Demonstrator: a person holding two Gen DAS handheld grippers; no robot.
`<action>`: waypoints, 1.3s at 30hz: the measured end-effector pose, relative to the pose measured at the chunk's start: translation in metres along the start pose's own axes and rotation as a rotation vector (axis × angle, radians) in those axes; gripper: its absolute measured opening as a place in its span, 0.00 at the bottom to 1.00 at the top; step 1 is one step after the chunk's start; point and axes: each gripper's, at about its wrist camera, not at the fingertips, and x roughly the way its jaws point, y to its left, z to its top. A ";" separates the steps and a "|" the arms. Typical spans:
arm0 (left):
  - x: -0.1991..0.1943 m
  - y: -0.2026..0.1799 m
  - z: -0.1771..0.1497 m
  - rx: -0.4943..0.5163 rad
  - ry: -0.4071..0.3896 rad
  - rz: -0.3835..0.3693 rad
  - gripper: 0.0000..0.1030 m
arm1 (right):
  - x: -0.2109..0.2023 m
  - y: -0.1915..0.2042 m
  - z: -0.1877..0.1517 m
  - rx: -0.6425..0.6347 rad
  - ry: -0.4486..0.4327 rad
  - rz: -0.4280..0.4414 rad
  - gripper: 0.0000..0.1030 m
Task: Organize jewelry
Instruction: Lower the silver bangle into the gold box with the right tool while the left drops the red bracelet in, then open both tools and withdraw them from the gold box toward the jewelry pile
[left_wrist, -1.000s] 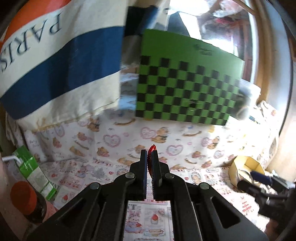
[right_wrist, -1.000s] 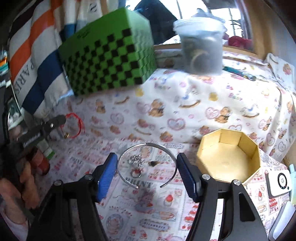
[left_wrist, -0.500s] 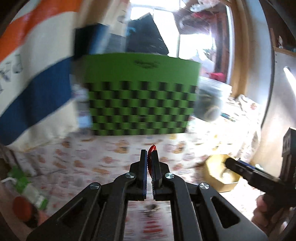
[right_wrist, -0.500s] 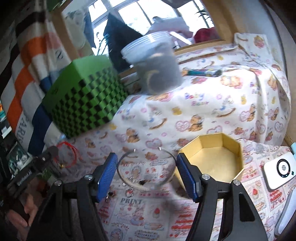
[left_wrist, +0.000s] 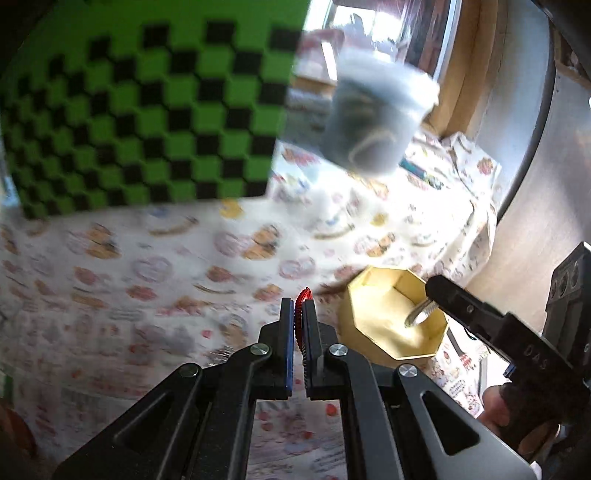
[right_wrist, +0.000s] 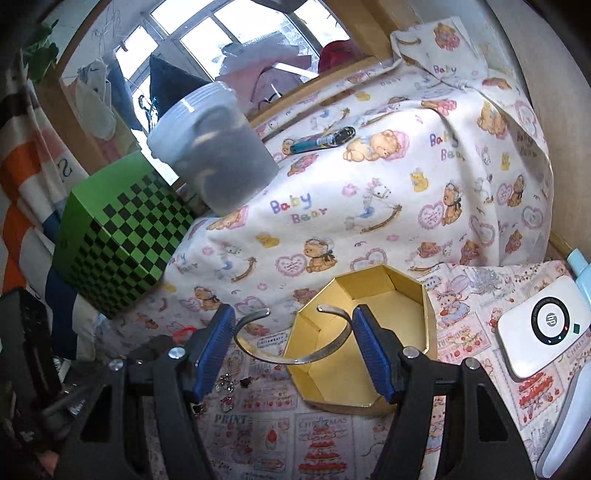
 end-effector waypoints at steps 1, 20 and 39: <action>0.004 -0.001 -0.001 -0.004 0.011 -0.011 0.03 | -0.001 -0.002 0.001 0.008 -0.002 0.005 0.62; 0.051 -0.041 0.011 -0.021 0.088 -0.234 0.03 | 0.010 -0.046 0.014 0.128 0.089 0.011 0.62; 0.019 -0.030 0.011 0.062 -0.036 -0.067 0.30 | -0.003 -0.039 0.015 0.096 0.006 0.002 0.72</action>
